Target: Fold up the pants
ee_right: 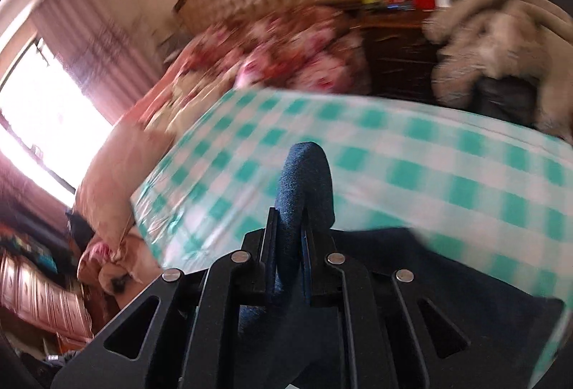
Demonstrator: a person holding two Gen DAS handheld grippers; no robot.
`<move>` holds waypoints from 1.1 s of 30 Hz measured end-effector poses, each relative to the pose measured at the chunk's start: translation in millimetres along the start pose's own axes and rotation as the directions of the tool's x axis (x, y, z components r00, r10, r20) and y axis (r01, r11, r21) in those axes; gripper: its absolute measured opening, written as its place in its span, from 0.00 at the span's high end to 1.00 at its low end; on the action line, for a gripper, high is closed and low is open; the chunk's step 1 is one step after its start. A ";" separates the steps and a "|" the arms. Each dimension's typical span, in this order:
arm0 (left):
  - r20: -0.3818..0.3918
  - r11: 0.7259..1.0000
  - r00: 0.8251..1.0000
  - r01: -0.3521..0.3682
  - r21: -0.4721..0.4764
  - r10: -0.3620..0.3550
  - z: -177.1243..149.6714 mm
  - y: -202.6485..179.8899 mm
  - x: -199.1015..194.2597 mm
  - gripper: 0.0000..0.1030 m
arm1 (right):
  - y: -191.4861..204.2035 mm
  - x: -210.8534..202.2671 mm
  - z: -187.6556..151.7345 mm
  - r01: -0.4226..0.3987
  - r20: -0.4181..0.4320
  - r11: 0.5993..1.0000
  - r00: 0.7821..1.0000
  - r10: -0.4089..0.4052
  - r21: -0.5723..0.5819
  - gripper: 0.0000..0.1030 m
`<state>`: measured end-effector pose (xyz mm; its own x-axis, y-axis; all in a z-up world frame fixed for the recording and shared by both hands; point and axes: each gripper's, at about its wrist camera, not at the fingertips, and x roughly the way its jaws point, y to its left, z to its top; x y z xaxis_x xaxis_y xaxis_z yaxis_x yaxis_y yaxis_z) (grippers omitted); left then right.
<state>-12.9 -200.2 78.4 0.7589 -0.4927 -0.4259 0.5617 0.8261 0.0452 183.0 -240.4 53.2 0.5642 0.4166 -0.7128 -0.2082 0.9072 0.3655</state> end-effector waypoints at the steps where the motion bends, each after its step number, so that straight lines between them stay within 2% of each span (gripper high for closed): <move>1: -0.002 1.000 1.000 0.019 0.024 -0.019 -0.3 -22.8 11.5 0.89 | -24.9 -13.6 -6.8 0.019 0.009 0.999 1.000 -0.019 0.027 0.89; 2: -0.016 0.998 0.999 0.048 0.040 -0.048 -2.8 -50.7 26.5 0.89 | -63.8 -29.8 -21.2 0.047 0.012 0.996 0.999 -0.048 0.076 0.89; 3: -0.034 0.996 0.997 0.073 0.059 -0.071 -8.4 -78.6 41.4 0.89 | -85.4 -36.5 -30.5 0.057 0.009 0.993 0.998 -0.058 0.104 0.89; 6: -0.076 0.981 0.994 0.086 0.173 -0.074 -36.1 -150.5 82.2 0.89 | -171.8 -45.8 -72.3 0.068 -0.009 0.974 0.998 -0.068 0.218 0.90; 9: -0.176 0.961 0.982 0.107 0.257 -0.063 -78.8 -197.1 127.4 0.88 | -240.9 -19.9 -112.4 0.100 -0.087 0.944 0.993 -0.076 0.316 0.90; 11: -0.228 0.947 0.973 0.108 0.303 -0.038 -102.0 -211.2 147.5 0.81 | -267.9 4.0 -136.2 0.123 -0.141 0.930 0.987 -0.078 0.346 0.90; 14: -0.162 0.922 0.986 0.032 0.386 0.033 -118.2 -216.0 147.1 0.62 | -270.5 6.1 -141.7 0.083 -0.117 0.938 0.992 -0.046 0.337 0.89; 16: -0.151 0.908 0.987 0.013 0.419 0.055 -123.3 -219.0 149.4 0.62 | -269.0 6.5 -136.1 0.085 -0.129 0.943 0.991 -0.045 0.322 0.82; 17: -0.143 0.903 0.988 0.003 0.431 0.065 -124.6 -219.9 149.5 0.71 | -269.3 7.7 -134.8 0.089 -0.137 0.946 0.989 -0.047 0.313 0.82; 18: -0.138 0.892 0.988 -0.001 0.453 0.071 -126.7 -222.8 151.5 0.89 | -268.4 10.4 -132.5 0.091 -0.143 0.951 0.988 -0.050 0.294 0.82; 19: -0.131 0.882 0.988 -0.012 0.470 0.084 -128.3 -225.7 152.8 0.89 | -268.8 12.8 -131.4 0.089 -0.144 0.954 0.988 -0.050 0.285 0.82; 21: -0.100 0.863 0.989 -0.047 0.503 0.112 -125.1 -230.9 149.9 0.89 | -268.4 12.0 -129.7 0.089 -0.153 0.960 0.987 -0.049 0.266 0.91; 25: 0.017 0.821 0.991 -0.118 0.559 0.131 -113.1 -245.0 129.3 0.90 | -260.9 -27.3 -121.0 0.057 -0.073 0.975 0.996 -0.042 0.214 0.92; 29: 0.062 0.786 0.994 -0.111 0.608 0.093 -105.1 -266.3 130.1 0.90 | -273.3 -64.4 -123.1 0.083 -0.011 0.972 0.997 -0.082 0.220 0.92; 33: 0.034 0.764 0.999 -0.054 0.643 0.042 -109.5 -289.5 140.4 0.90 | -303.4 -76.5 -143.7 0.108 -0.017 0.954 0.994 -0.107 0.279 0.92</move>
<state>-105.0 -478.6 -93.4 0.7924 -0.4666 -0.3930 0.6003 0.4817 0.6385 88.3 -539.2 -89.2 0.5693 0.3180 -0.7581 0.0854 0.8943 0.4392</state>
